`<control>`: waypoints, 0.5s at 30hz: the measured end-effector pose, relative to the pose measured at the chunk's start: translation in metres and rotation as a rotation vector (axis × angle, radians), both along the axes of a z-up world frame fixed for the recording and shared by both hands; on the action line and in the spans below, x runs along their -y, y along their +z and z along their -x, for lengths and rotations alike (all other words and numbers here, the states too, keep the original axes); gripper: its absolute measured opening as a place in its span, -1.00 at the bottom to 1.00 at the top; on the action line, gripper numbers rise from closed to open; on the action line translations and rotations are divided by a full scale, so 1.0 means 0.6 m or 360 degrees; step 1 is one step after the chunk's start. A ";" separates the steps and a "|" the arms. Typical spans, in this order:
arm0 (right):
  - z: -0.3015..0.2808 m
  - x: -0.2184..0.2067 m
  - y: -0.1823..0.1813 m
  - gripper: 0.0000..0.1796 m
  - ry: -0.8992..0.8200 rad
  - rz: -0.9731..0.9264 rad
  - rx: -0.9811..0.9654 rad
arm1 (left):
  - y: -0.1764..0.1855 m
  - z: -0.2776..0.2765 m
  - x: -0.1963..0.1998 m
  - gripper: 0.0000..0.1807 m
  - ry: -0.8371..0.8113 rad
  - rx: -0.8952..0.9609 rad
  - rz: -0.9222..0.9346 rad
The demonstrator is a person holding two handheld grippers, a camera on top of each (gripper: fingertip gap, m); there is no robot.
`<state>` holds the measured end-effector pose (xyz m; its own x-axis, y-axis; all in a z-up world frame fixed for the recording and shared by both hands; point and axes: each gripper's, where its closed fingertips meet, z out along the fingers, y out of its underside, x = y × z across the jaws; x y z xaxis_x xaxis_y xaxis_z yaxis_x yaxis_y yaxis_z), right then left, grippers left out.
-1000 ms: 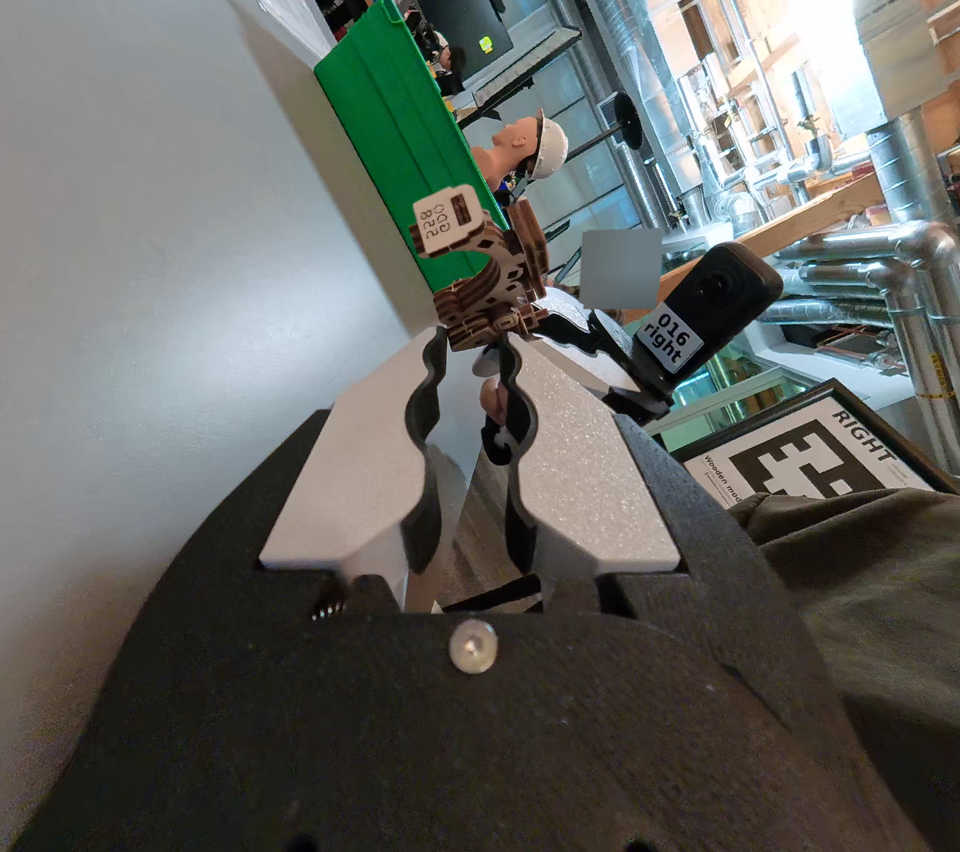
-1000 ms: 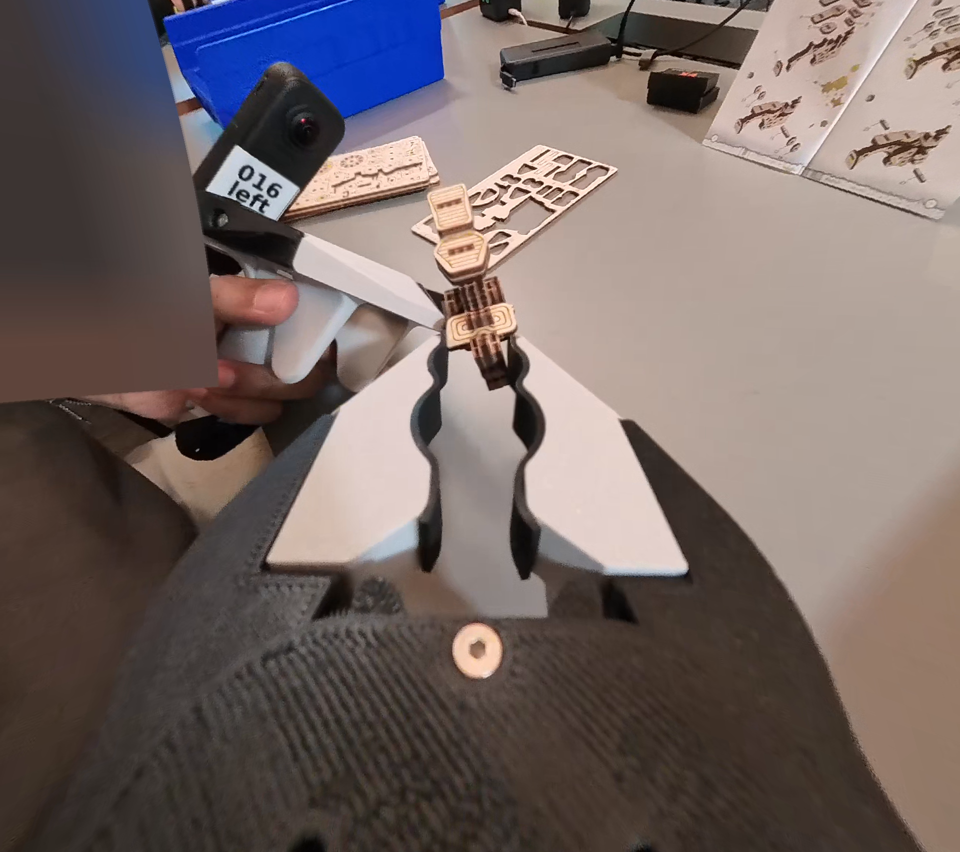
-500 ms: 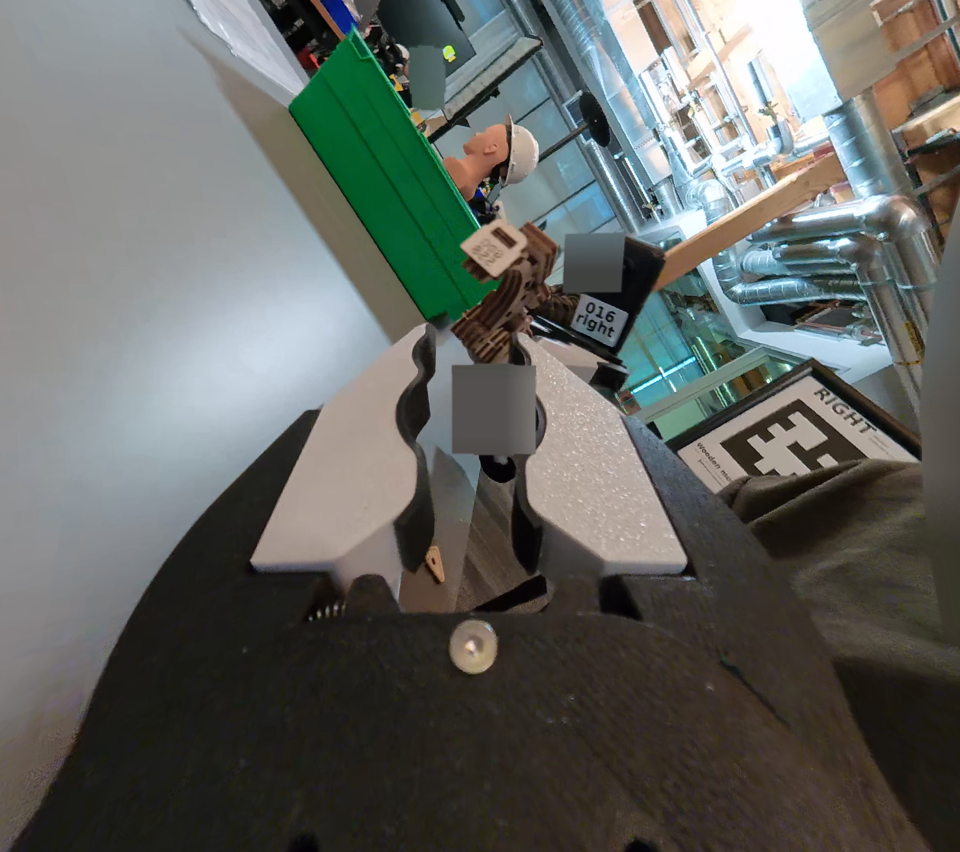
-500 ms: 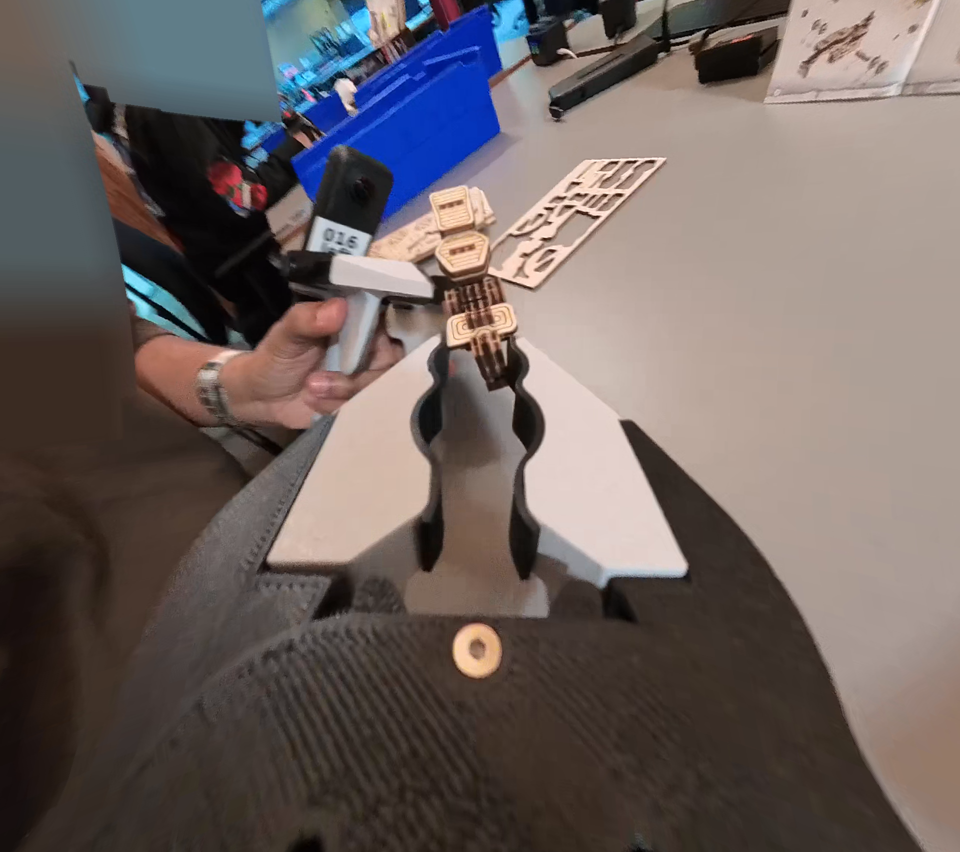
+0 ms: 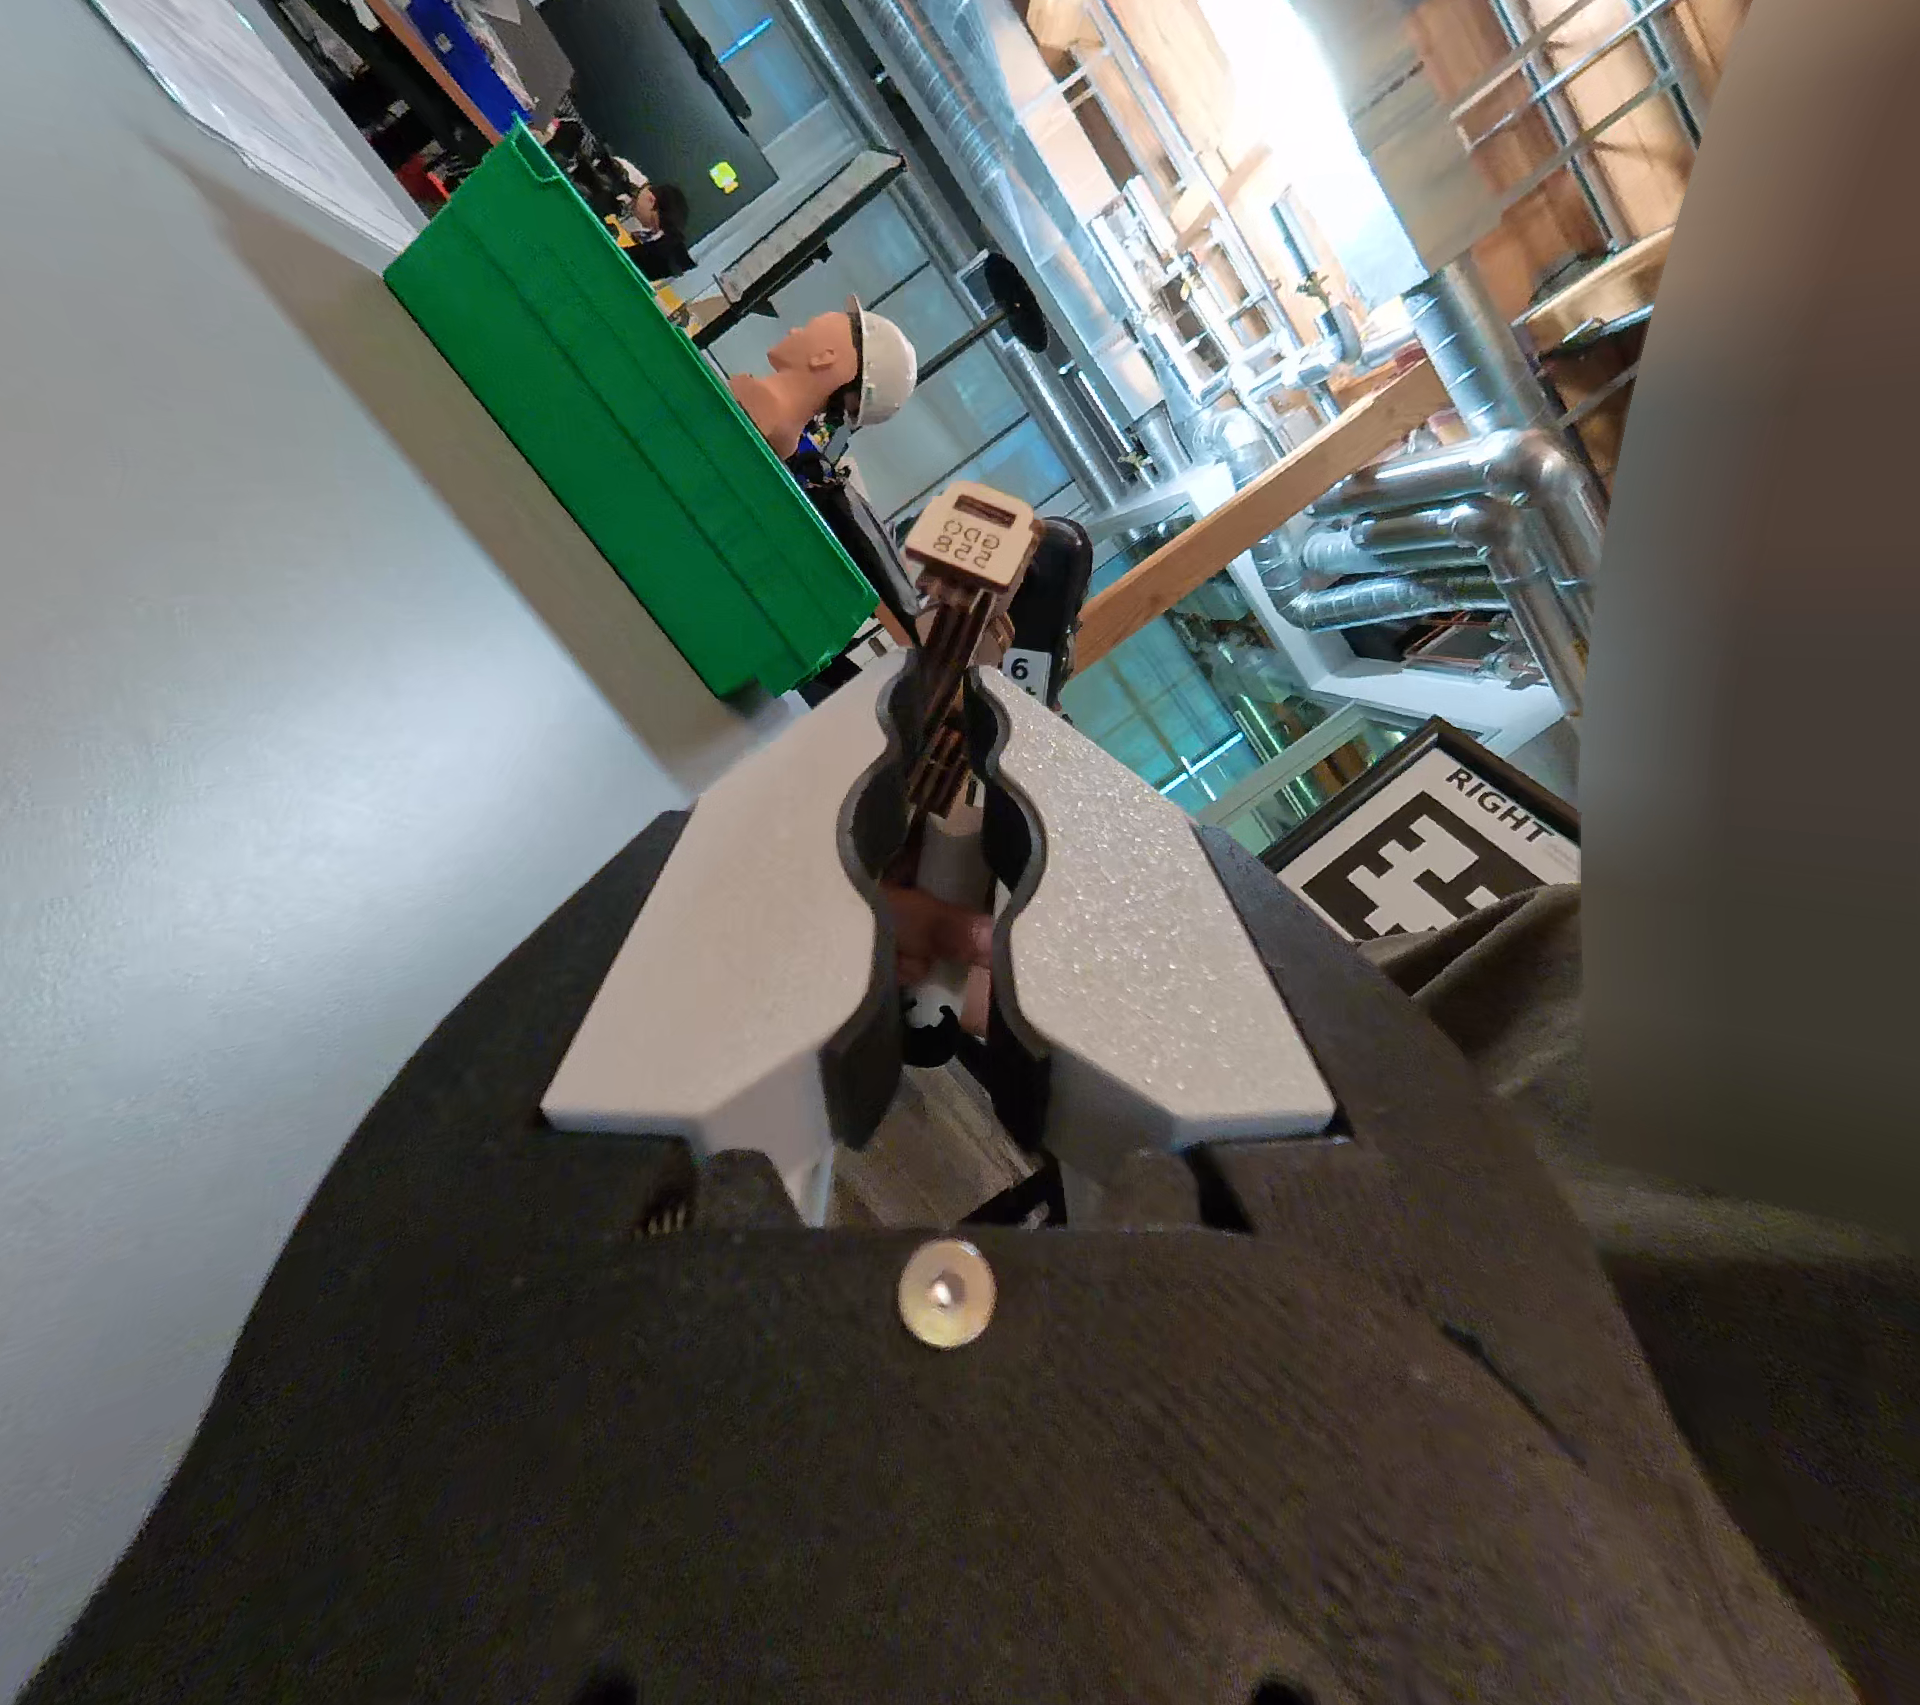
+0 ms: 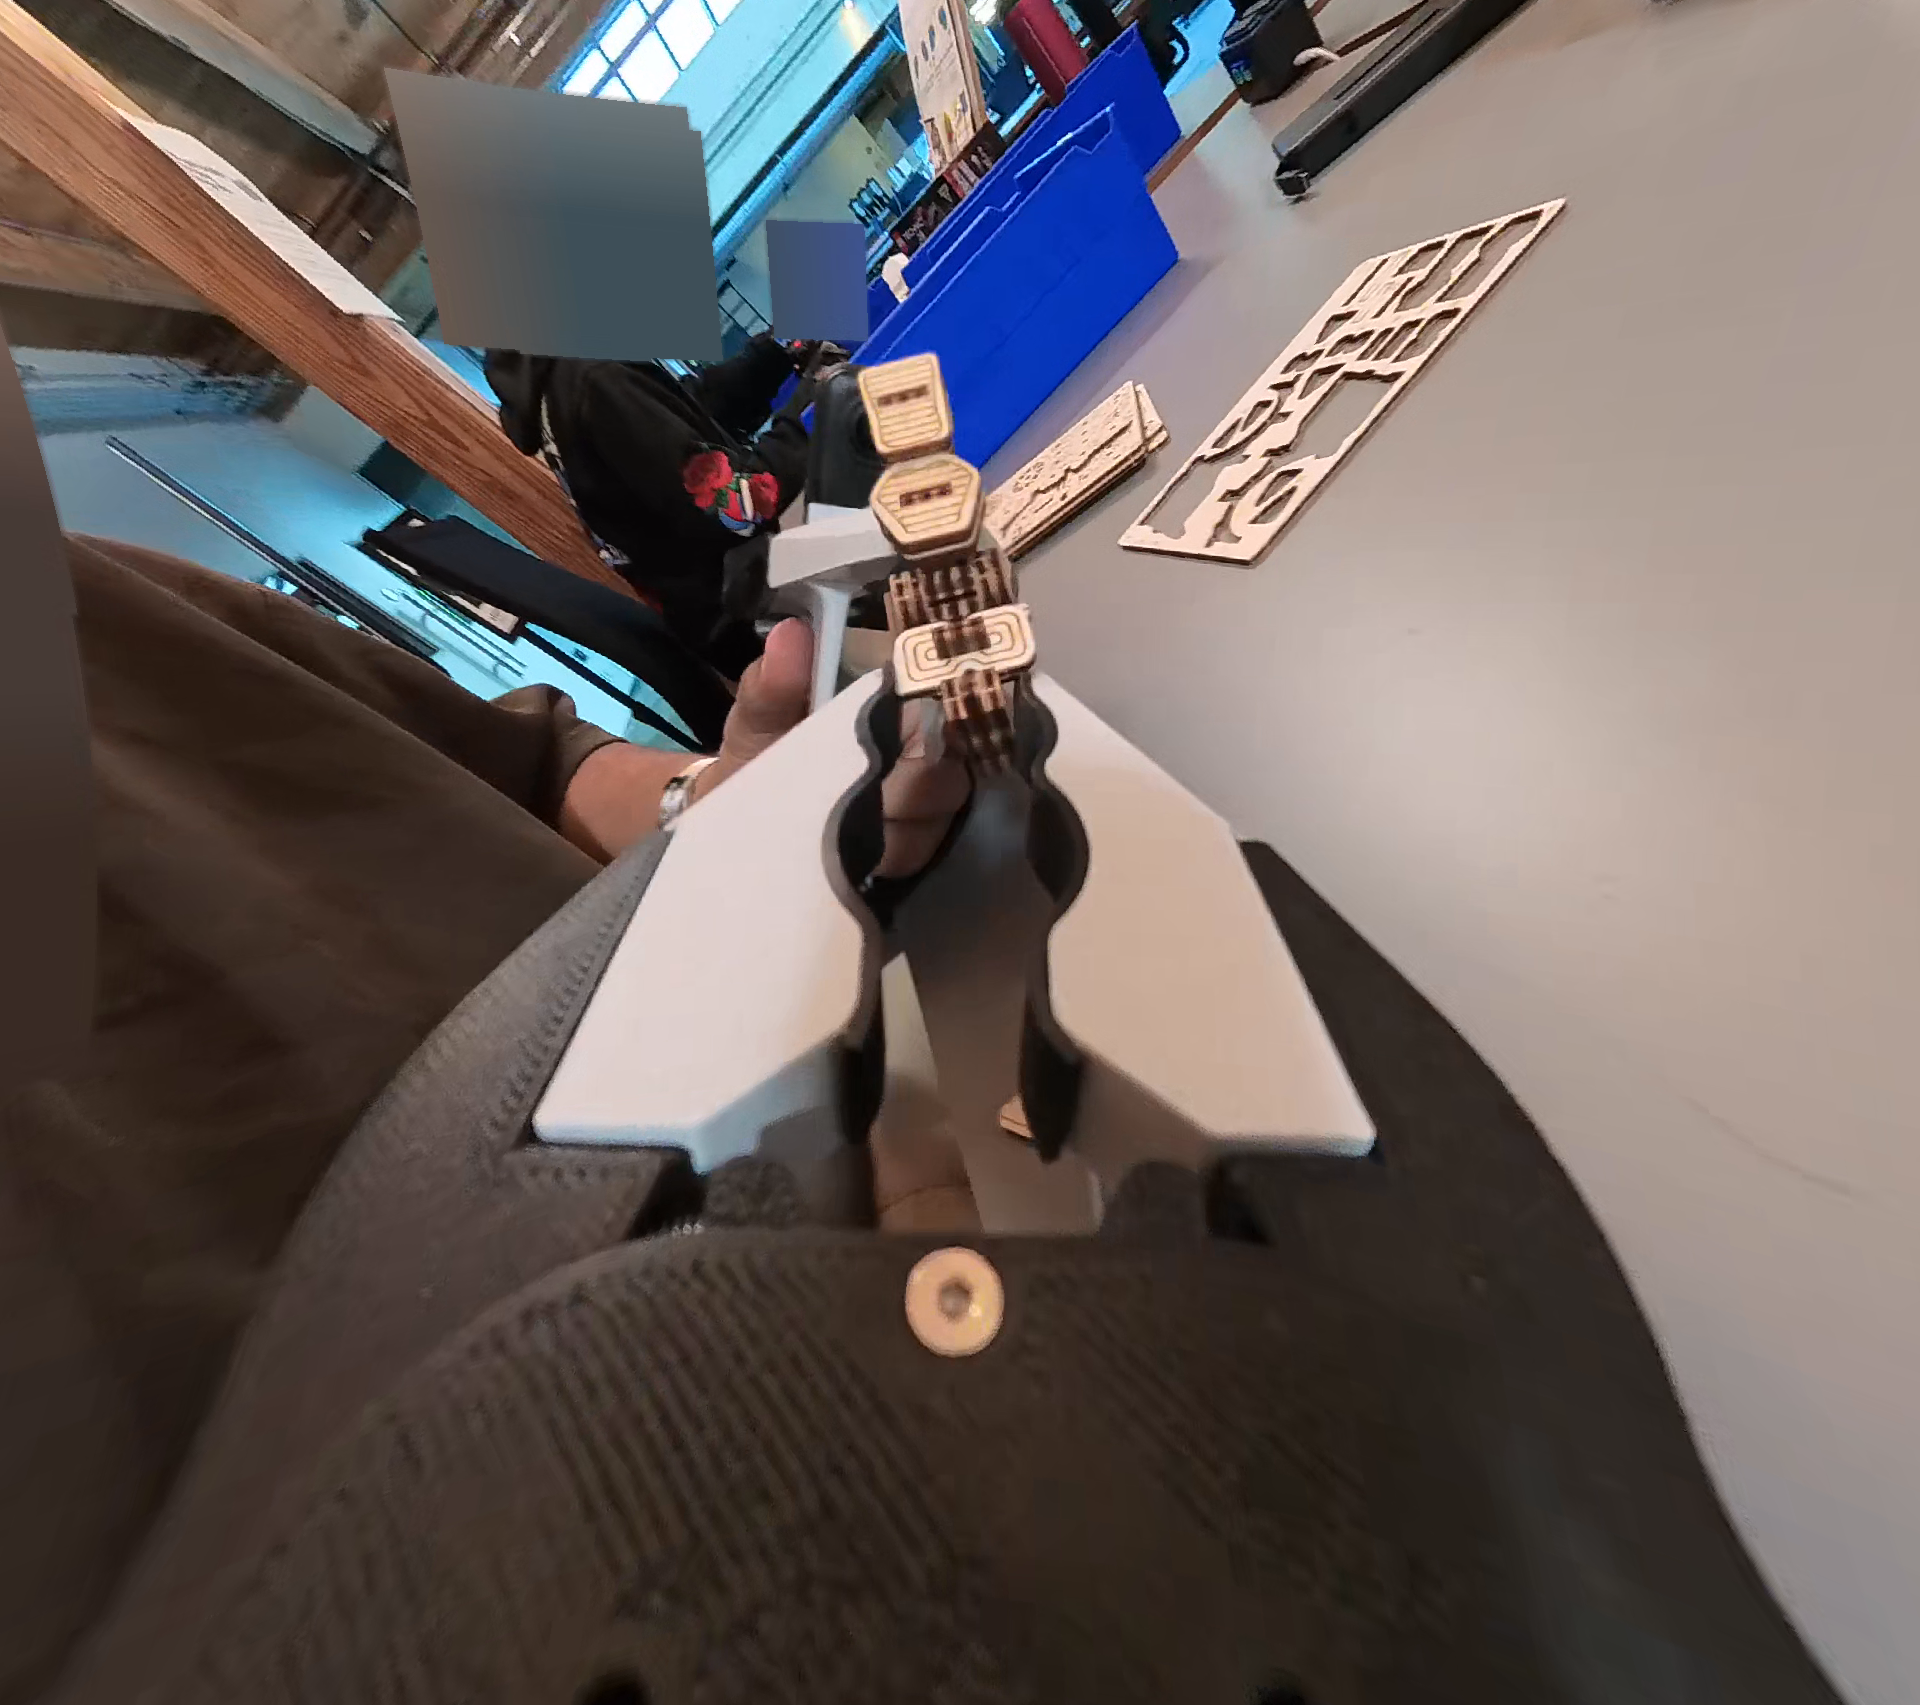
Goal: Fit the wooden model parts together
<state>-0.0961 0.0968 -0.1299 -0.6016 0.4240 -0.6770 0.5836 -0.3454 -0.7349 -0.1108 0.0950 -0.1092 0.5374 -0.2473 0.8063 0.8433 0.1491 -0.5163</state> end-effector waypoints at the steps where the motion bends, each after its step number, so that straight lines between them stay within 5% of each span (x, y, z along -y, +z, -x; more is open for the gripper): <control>1: -0.001 0.001 0.000 -0.78 0.0006 0.0017 0.0008 | 0.001 -0.001 0.001 -0.94 -0.0008 -0.0017 -0.0003; 15: -0.008 0.010 -0.002 -0.78 0.0086 0.0080 0.0063 | 0.001 -0.009 -0.002 -0.91 0.0003 -0.0285 0.0081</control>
<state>-0.0913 0.0907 -0.1312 -0.5949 0.3569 -0.7202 0.6305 -0.3485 -0.6935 -0.1052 0.0960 -0.1084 0.6738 -0.2075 0.7092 0.7371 0.1208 -0.6649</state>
